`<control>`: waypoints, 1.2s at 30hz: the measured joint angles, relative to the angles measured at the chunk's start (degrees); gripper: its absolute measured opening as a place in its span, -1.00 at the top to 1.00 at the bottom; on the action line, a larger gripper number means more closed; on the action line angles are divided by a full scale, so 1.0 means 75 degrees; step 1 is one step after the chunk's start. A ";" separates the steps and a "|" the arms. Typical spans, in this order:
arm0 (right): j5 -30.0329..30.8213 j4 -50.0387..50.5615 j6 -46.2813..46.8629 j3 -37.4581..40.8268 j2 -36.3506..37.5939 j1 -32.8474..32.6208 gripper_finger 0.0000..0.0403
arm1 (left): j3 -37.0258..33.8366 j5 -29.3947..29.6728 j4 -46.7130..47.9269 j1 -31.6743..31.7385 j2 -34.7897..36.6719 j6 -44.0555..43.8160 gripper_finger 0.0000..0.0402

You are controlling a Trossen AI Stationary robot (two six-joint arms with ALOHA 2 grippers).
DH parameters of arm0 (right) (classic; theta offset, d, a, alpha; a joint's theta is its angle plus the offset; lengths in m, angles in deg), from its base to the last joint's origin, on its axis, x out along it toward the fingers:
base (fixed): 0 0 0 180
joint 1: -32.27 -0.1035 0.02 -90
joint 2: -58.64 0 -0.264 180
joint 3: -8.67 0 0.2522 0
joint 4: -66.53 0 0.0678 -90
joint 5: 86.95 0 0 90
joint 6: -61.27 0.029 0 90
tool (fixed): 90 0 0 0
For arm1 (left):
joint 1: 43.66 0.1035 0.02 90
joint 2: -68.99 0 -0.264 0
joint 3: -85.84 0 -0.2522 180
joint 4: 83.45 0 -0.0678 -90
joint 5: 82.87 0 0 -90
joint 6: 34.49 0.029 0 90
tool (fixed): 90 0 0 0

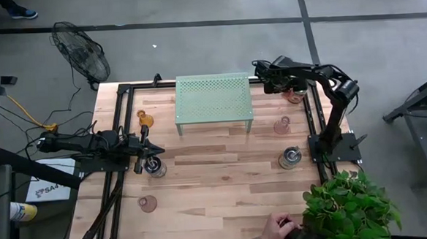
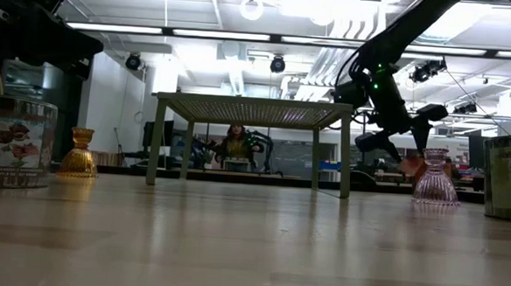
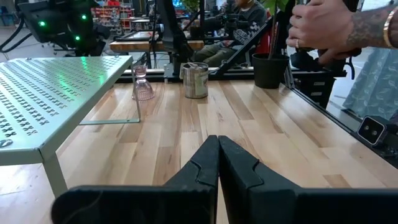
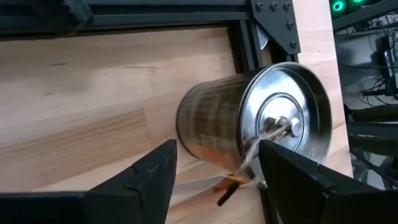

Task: Pick & Place candle stick holders
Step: Put the top silver scented candle on the shelf

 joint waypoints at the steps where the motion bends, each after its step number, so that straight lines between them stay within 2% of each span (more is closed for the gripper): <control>1: 0.0021 0.0000 0.0000 -0.0002 0.0000 0.0027 -0.11 | 0.0000 0.0000 0.0001 -0.0002 -0.0001 0.0000 0.99; 11: -0.0161 -0.0205 -0.0346 -0.0002 -0.0001 0.0288 -0.09 | 0.0000 -0.0006 0.0000 0.0000 0.0000 0.0003 0.99; 19: -0.0442 -0.0262 -0.0926 -0.0034 -0.0219 0.0313 0.01 | 0.0000 -0.0041 0.0000 0.0000 0.0000 0.0000 0.99; 36: -0.0568 -0.0221 -0.1343 -0.0020 -0.0224 0.0205 0.52 | 0.0000 -0.0026 0.0000 -0.0002 0.0000 0.0002 0.99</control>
